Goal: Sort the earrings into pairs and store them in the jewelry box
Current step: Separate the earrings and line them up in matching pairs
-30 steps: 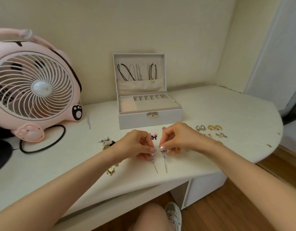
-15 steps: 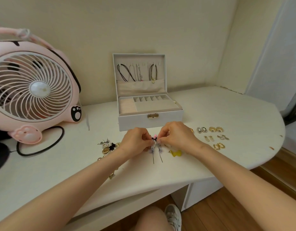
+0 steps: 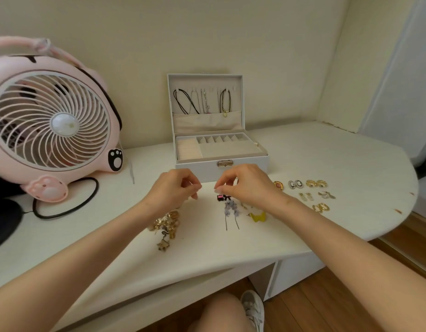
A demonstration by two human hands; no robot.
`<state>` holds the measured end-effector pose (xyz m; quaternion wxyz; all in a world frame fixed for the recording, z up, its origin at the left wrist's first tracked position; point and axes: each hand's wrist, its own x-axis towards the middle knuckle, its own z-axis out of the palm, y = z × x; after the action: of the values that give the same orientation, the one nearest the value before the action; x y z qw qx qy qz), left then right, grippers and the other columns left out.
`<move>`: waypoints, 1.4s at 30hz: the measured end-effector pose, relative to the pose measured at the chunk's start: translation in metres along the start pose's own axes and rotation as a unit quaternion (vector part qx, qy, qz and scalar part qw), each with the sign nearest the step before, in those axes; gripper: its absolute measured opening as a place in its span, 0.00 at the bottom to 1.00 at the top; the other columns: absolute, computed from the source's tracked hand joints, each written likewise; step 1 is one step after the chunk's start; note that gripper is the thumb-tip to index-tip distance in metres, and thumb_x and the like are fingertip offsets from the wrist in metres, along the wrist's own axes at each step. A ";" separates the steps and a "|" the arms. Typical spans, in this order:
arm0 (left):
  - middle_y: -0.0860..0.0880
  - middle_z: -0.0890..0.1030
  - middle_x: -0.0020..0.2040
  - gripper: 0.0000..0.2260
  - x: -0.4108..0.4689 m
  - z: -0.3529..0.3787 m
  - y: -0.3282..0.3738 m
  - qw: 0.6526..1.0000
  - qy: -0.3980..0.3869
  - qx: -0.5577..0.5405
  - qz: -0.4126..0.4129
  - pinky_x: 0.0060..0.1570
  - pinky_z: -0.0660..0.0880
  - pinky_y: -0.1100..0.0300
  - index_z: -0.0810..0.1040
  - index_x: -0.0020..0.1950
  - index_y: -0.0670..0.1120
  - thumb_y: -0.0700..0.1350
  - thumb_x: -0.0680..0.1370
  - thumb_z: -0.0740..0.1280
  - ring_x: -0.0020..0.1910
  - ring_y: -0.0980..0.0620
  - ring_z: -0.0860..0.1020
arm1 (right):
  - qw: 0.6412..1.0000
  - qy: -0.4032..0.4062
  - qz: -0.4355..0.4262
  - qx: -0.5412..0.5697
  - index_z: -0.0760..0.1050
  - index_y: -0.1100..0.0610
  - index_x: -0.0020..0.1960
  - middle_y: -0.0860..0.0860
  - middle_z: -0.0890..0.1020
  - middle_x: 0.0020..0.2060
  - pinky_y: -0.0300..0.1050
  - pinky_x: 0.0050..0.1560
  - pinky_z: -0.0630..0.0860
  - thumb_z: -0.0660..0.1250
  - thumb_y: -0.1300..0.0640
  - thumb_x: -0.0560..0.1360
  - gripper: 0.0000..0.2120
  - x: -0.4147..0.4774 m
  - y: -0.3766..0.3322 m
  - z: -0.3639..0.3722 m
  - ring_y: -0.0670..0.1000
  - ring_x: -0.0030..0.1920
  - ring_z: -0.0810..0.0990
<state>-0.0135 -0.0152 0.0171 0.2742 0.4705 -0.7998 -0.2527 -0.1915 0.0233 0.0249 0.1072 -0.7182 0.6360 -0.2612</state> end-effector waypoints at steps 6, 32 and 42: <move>0.51 0.83 0.37 0.03 -0.007 -0.031 -0.024 0.999 0.028 0.012 -0.027 0.32 0.73 0.61 0.80 0.45 0.46 0.42 0.75 0.66 0.37 0.50 0.78 | 0.999 -0.031 -0.027 0.019 0.83 0.48 0.45 0.45 0.82 0.42 0.45 0.48 0.75 0.70 0.50 0.72 0.05 0.013 -0.021 0.017 0.46 0.45 0.77; 0.57 0.79 0.37 0.06 -0.012 -0.036 -0.056 0.983 -0.049 0.159 -0.073 0.41 0.70 0.59 0.78 0.39 0.52 0.51 0.68 0.74 0.37 0.57 0.73 | 0.995 -0.072 -0.054 -0.031 0.81 0.52 0.47 0.44 0.75 0.40 0.40 0.41 0.65 0.71 0.55 0.69 0.07 0.035 -0.058 0.069 0.46 0.43 0.72; 0.56 0.79 0.40 0.04 -0.011 -0.050 -0.054 0.985 -0.027 0.152 -0.079 0.35 0.68 0.61 0.77 0.40 0.50 0.48 0.71 0.71 0.38 0.56 0.74 | 0.993 -0.088 -0.074 -0.027 0.81 0.50 0.46 0.47 0.78 0.44 0.42 0.41 0.68 0.74 0.56 0.67 0.08 0.039 -0.062 0.070 0.47 0.44 0.74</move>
<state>0.0583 -0.0357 0.0152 0.1574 0.5609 -0.7965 -0.1619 -0.1005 -0.0166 0.0056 0.1235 -0.7860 0.5763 -0.1865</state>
